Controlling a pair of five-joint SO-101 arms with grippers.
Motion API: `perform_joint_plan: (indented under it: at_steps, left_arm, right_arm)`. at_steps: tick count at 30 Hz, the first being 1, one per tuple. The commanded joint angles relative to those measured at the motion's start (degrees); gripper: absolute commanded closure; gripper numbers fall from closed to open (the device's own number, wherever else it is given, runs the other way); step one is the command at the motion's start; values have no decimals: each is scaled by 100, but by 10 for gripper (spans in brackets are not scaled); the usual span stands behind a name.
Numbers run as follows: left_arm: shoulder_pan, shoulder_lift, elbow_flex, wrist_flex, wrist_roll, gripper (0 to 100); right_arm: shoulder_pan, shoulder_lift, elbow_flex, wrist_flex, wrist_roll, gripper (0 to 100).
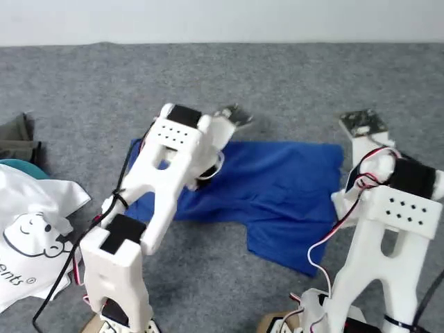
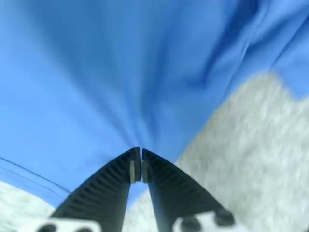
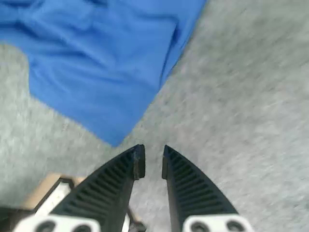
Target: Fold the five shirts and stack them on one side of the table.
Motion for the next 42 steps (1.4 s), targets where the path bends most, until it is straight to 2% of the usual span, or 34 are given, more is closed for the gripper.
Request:
perform_joint_plan:
  at_steps: [1,5,13,18,22,27,34,42]
  left_arm:
    - [413,-149,-945,-53,246,991]
    - [791,501,-1446,-9,255,945]
    - [1284,1477,-2580,281,510,837]
    - [1609,1899,-3134,264,527,792]
    - [1873,2312,-3433,264,527,789]
    - [1890,2901,-3829,255,536,800]
    - [1811,3130,-4497,369,501,995]
    - [1802,2910,-4690,404,536,994]
  right_arm:
    - [101,-136,-844,233,-88,930]
    - [558,-136,-1196,233,-88,930]
    - [2220,-136,-1415,233,-62,929]
    - [2765,-136,-1415,242,-62,929]
    - [2888,-136,-1407,242,-62,929]
    - [2888,-136,-1398,242,-62,929]
    - [2870,-136,-1380,242,-70,929]
    - [2844,-92,-1371,233,-79,929]
